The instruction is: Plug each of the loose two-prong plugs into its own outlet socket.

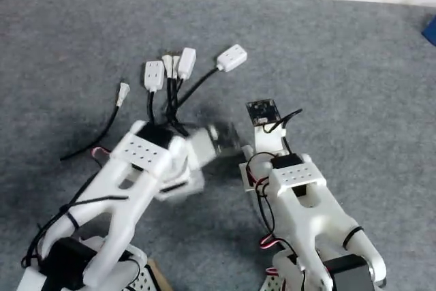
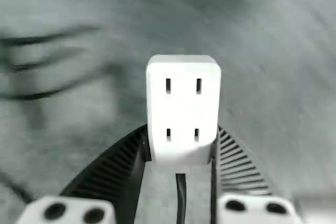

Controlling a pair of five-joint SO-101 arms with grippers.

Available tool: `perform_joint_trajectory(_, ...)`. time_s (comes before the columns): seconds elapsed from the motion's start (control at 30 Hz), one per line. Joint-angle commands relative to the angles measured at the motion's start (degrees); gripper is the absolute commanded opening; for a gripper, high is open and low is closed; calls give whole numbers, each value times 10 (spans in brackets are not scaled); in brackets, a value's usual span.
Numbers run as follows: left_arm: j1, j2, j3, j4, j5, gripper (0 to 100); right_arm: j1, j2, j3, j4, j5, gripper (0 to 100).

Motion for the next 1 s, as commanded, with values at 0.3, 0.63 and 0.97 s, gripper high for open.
perform_joint_trajectory(0.3, -89, -1, -53, 68, -126, 312, 7, -19, -4, -8, 3, 9)
perform_joint_trajectory(0.63, -45, -2, 83, -1, -125, 259, 4, -19, -7, 30, 6, 9)
perform_joint_trajectory(0.97, -29, -7, 117, 33, -127, 260, -15, -17, -15, 44, 6, 9)
